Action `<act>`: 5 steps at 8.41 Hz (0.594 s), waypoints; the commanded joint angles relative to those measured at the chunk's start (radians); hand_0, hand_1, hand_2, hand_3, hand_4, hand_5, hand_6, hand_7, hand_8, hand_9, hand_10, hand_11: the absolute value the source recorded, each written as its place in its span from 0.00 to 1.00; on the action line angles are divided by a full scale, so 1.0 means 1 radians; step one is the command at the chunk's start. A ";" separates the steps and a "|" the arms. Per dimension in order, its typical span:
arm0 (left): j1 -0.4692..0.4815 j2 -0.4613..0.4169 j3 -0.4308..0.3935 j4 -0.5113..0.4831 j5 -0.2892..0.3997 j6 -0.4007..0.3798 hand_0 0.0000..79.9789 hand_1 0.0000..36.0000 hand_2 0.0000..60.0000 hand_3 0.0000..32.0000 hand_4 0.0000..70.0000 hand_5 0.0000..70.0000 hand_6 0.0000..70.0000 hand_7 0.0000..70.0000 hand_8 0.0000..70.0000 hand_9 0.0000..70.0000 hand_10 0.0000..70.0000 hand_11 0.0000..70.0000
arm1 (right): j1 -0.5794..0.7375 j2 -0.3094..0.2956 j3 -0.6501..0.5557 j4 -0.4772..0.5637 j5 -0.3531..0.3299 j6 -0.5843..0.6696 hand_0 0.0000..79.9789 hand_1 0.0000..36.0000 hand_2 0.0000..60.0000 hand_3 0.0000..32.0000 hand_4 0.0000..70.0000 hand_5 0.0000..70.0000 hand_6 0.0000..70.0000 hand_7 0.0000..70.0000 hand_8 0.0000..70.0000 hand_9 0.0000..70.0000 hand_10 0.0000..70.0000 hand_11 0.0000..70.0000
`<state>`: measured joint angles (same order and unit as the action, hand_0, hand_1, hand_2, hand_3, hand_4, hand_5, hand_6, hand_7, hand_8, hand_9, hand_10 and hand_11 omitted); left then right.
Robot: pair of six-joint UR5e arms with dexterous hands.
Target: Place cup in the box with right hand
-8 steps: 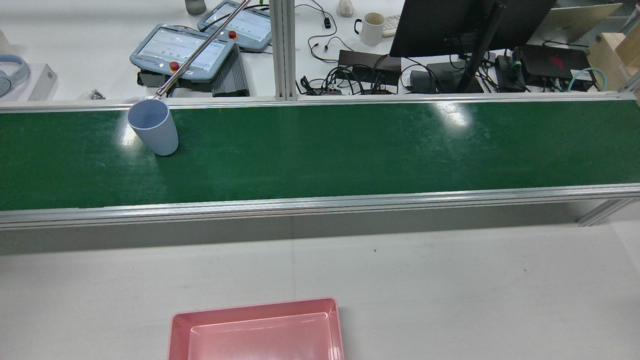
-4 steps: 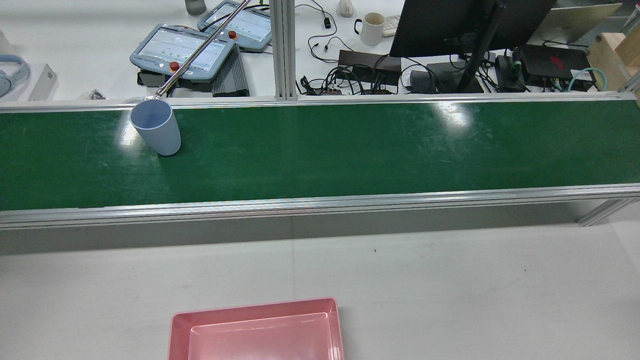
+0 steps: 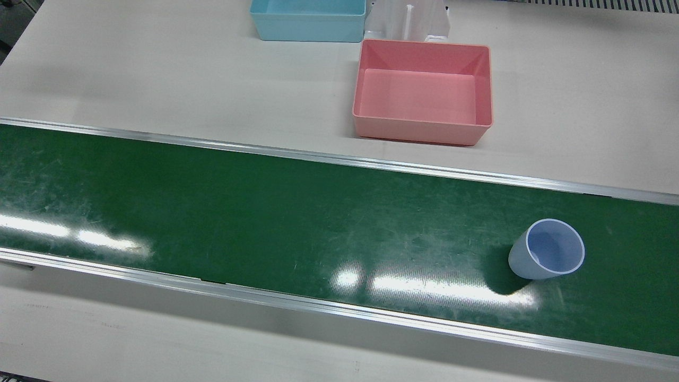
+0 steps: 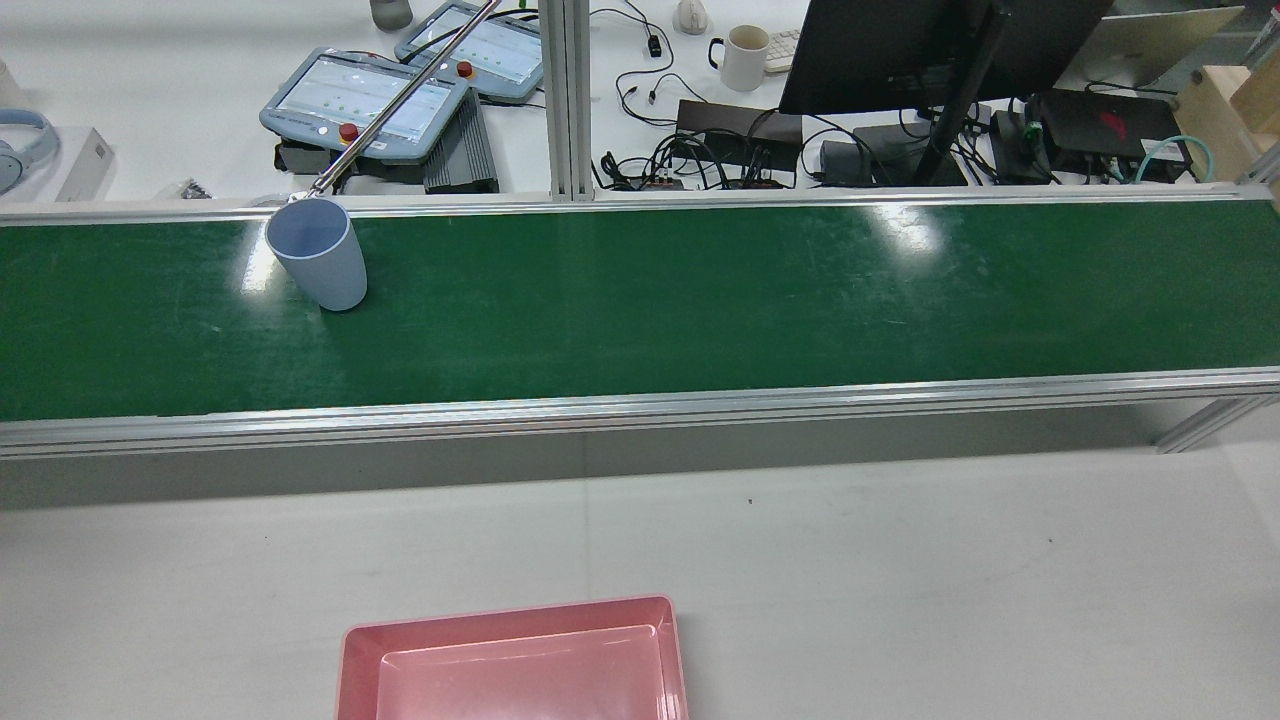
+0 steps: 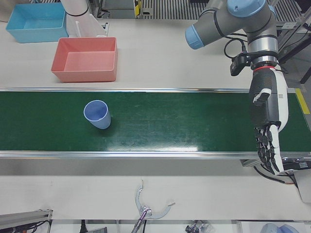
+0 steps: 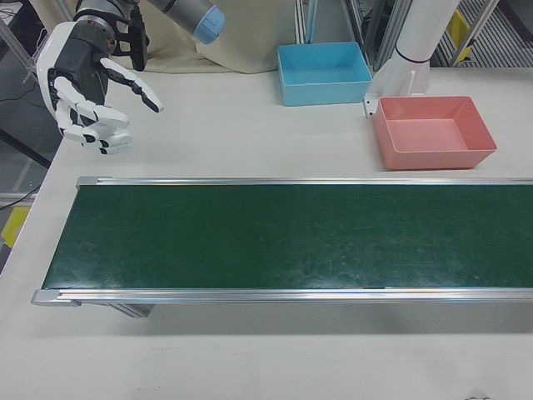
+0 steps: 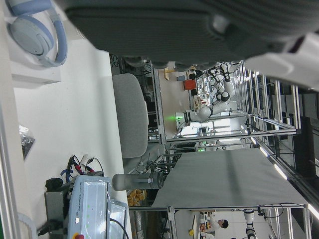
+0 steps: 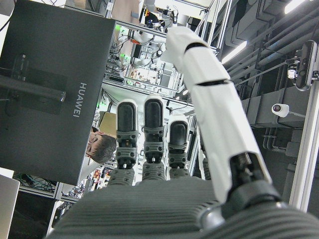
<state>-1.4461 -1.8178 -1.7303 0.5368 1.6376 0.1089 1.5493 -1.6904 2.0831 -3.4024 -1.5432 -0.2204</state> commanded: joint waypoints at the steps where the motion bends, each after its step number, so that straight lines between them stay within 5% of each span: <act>1: 0.000 0.000 0.000 -0.001 -0.001 0.000 0.00 0.00 0.00 0.00 0.00 0.00 0.00 0.00 0.00 0.00 0.00 0.00 | 0.000 0.000 0.000 0.000 0.000 0.000 1.00 1.00 0.27 0.00 0.20 0.28 0.26 0.90 0.52 0.65 0.40 0.62; 5: 0.000 0.000 0.000 -0.001 -0.001 0.000 0.00 0.00 0.00 0.00 0.00 0.00 0.00 0.00 0.00 0.00 0.00 0.00 | 0.000 0.000 0.002 0.000 0.000 0.000 1.00 1.00 0.27 0.00 0.21 0.28 0.26 0.91 0.52 0.65 0.40 0.62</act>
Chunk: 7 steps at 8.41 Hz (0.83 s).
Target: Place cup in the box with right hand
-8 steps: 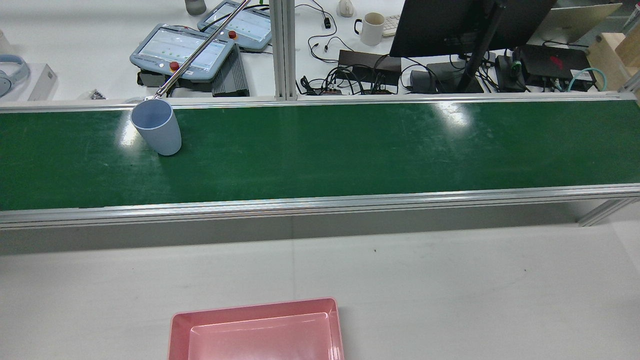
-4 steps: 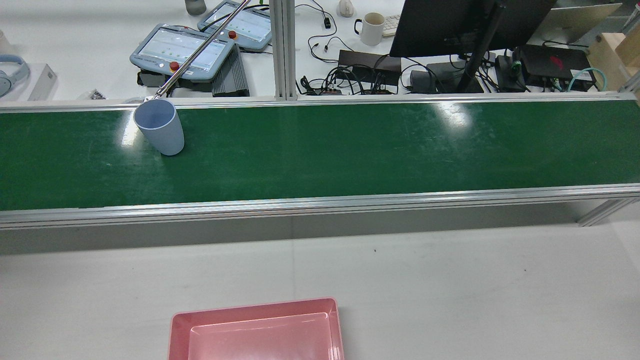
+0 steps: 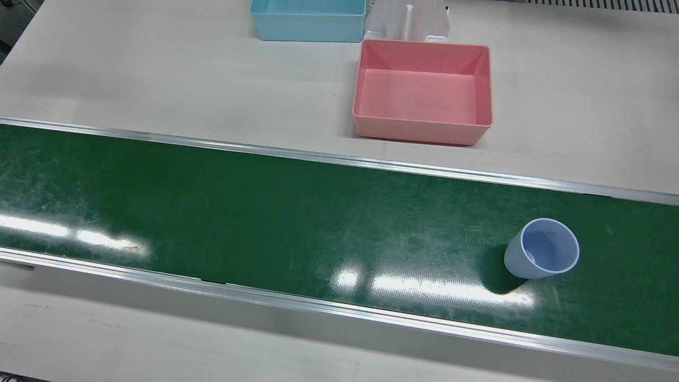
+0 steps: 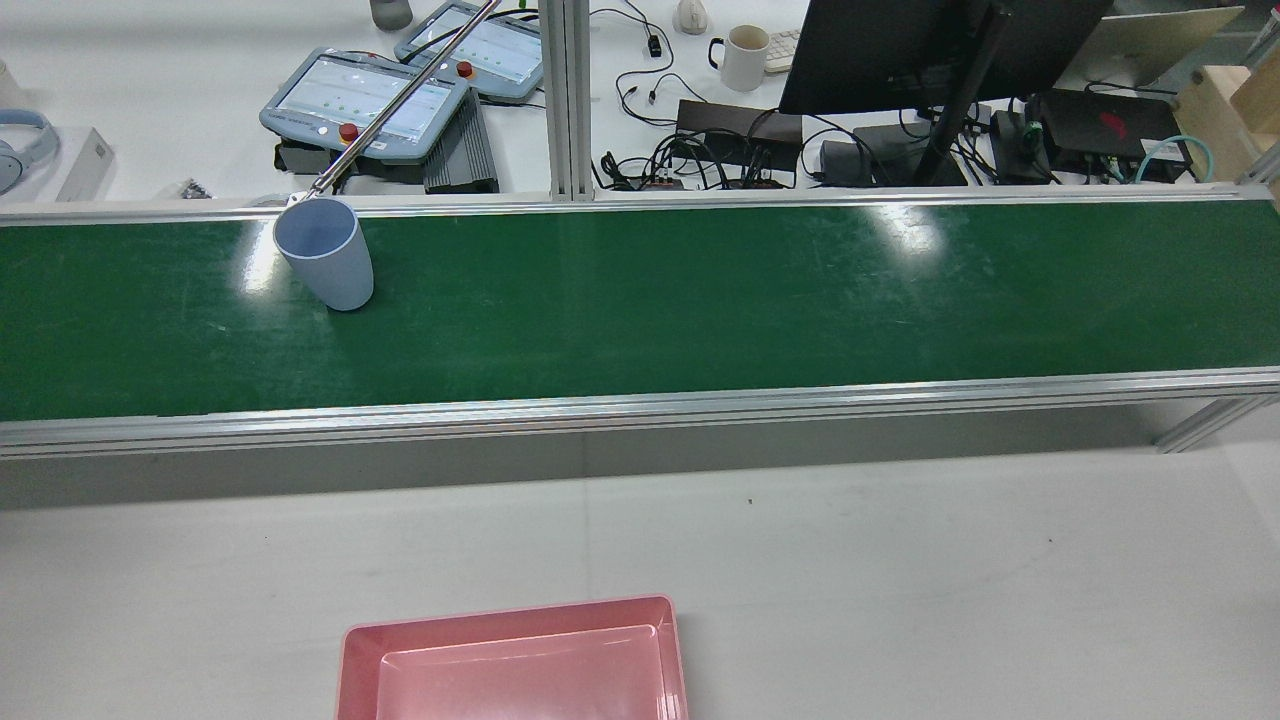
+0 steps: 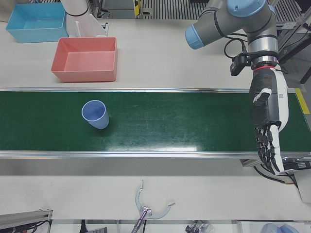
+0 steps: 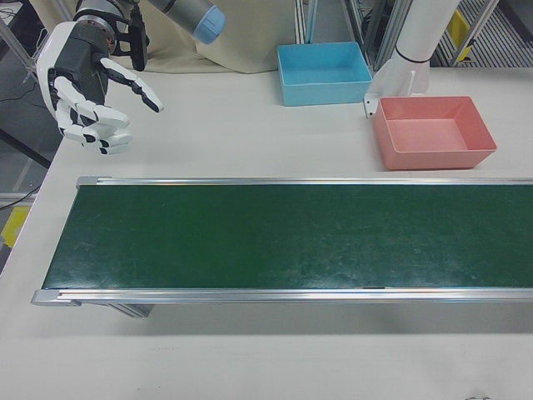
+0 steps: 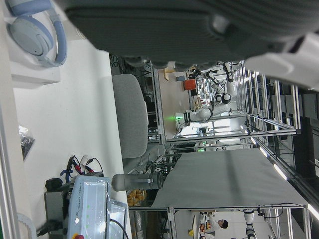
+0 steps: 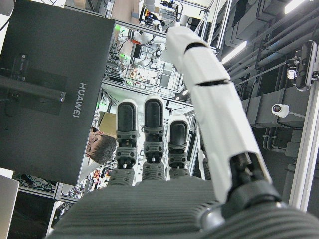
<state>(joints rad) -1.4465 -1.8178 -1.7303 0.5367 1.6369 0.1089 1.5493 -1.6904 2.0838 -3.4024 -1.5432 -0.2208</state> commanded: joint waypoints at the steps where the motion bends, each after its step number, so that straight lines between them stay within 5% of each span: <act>1: 0.000 0.000 0.000 -0.001 0.000 0.000 0.00 0.00 0.00 0.00 0.00 0.00 0.00 0.00 0.00 0.00 0.00 0.00 | 0.000 0.000 0.001 0.000 0.000 0.000 1.00 1.00 0.27 0.00 0.21 0.28 0.26 0.90 0.52 0.65 0.40 0.62; 7: 0.000 0.000 0.000 -0.001 0.001 0.000 0.00 0.00 0.00 0.00 0.00 0.00 0.00 0.00 0.00 0.00 0.00 0.00 | 0.000 0.000 0.001 0.000 0.000 0.000 1.00 1.00 0.28 0.00 0.21 0.28 0.26 0.90 0.52 0.65 0.40 0.62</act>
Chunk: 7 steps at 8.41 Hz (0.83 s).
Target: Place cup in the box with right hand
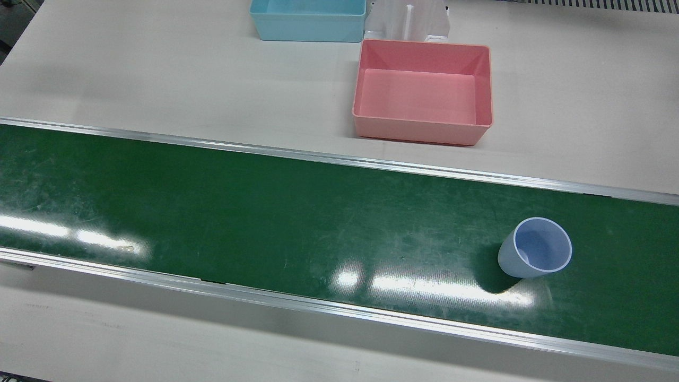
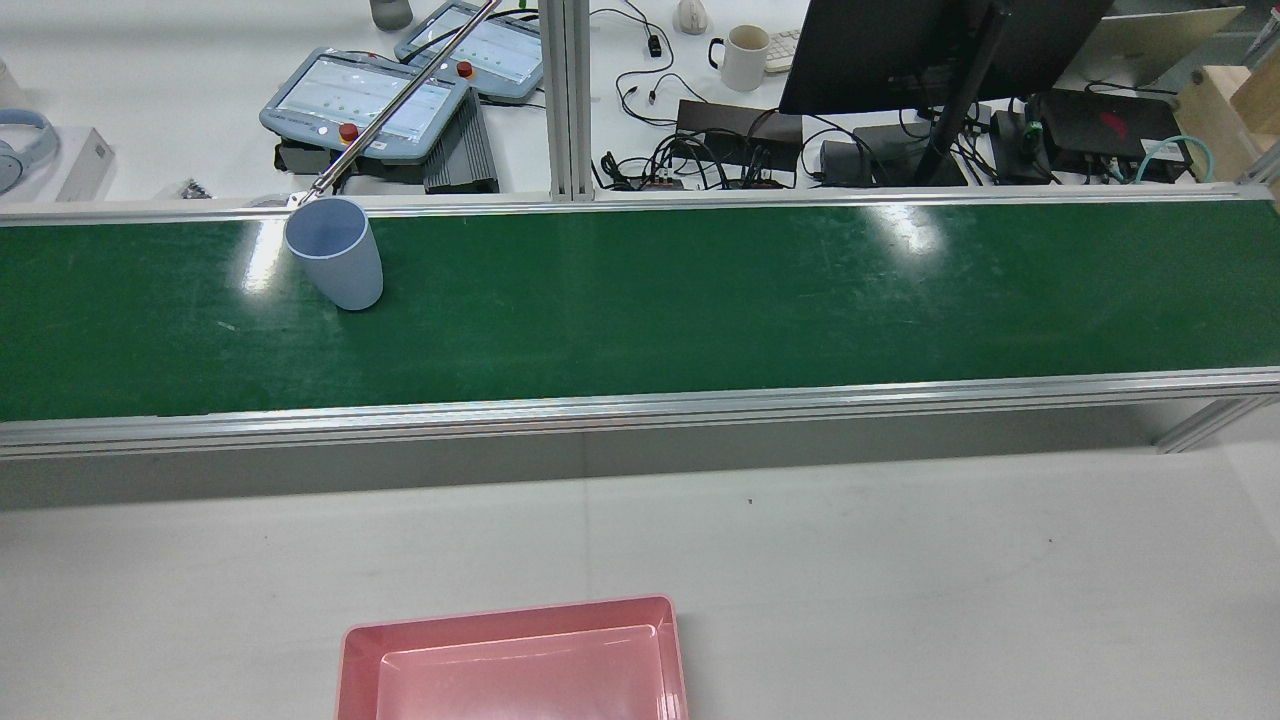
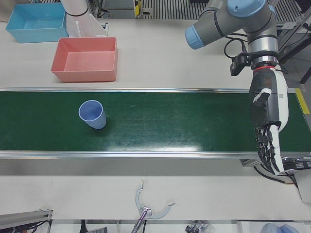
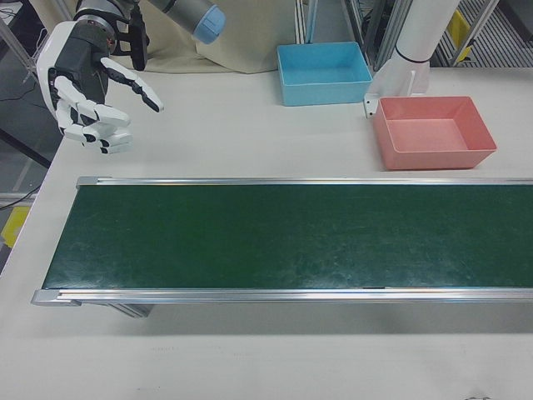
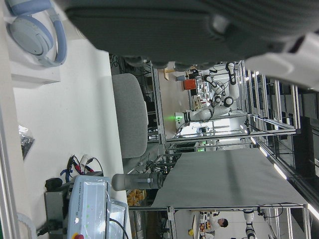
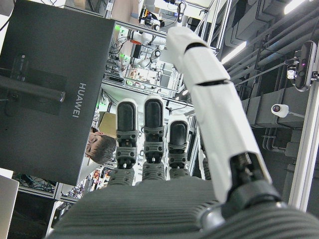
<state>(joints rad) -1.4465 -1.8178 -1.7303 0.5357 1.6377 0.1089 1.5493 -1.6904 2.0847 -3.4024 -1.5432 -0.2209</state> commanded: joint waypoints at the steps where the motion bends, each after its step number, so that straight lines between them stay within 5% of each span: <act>1: 0.000 0.000 0.000 0.001 -0.001 0.000 0.00 0.00 0.00 0.00 0.00 0.00 0.00 0.00 0.00 0.00 0.00 0.00 | 0.000 0.000 0.000 0.000 0.000 0.000 1.00 1.00 0.27 0.00 0.20 0.28 0.26 0.90 0.52 0.65 0.40 0.62; 7: 0.000 0.000 0.000 0.000 0.001 0.000 0.00 0.00 0.00 0.00 0.00 0.00 0.00 0.00 0.00 0.00 0.00 0.00 | 0.000 0.000 0.000 0.000 0.000 0.000 1.00 1.00 0.27 0.00 0.21 0.28 0.26 0.91 0.52 0.65 0.40 0.62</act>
<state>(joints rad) -1.4464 -1.8178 -1.7303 0.5361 1.6367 0.1089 1.5493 -1.6904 2.0847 -3.4024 -1.5432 -0.2209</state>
